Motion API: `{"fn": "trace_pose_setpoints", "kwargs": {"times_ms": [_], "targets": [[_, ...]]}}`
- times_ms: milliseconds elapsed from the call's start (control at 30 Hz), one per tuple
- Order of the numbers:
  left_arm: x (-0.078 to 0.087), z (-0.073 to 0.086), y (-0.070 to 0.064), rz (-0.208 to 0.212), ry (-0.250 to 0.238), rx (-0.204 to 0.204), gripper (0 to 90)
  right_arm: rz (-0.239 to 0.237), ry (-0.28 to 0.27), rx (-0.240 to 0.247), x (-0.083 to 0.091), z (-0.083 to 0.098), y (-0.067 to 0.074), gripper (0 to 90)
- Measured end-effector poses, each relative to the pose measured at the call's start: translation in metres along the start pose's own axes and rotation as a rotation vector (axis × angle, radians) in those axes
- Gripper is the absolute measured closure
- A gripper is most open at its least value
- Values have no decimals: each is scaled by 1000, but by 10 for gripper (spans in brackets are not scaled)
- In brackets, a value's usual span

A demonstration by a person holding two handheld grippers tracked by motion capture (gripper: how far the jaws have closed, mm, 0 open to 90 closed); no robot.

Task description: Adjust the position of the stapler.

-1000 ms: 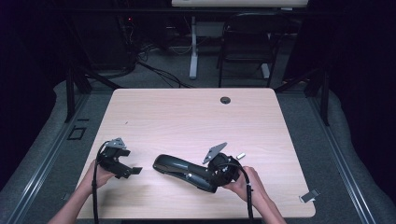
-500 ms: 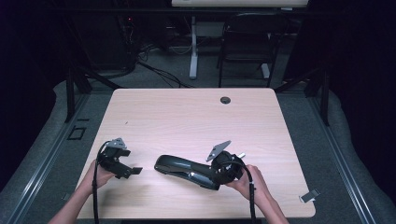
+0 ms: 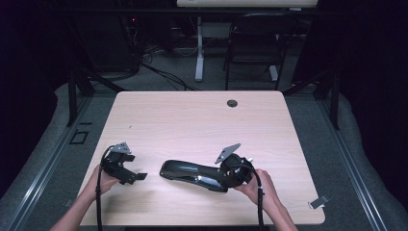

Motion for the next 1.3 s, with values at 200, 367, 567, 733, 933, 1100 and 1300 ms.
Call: {"fn": "trace_pose_setpoints", "kwargs": {"times_ms": [200, 367, 567, 733, 933, 1100, 1300], "targets": [[0, -2, -4, 7, -13, 13, 0, 6, -7, -8, 0, 0, 0, 539], [-4, -3, -10, 15, -4, -1, 0, 2, 15, 9, 1, 0, -3, 542], [-6, -5, -14, 21, 1, -12, 0, -21, 15, 4, 2, -2, -12, 537], [-7, -5, -14, 16, 1, -13, 0, -6, 23, 9, 2, -2, -19, 527], [-8, -6, -16, 13, 3, -17, 0, 16, 17, 4, 3, -3, -27, 519], [-9, -7, -18, 14, -2, -17, 0, 23, 0, -7, 3, -2, -33, 512], [-12, -8, -19, 14, -1, -17, 0, 51, -36, -32, 3, 0, -39, 504]]}}
Point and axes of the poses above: each handheld gripper's, and its own axes: x roughly backward along the jaws, z roughly out of its underside, y roughly to its left, the point moved 5 cm from there along -x, roughly forward along the jaws, and after that the axes turned 14 degrees about -z, right-handed, at the moved point
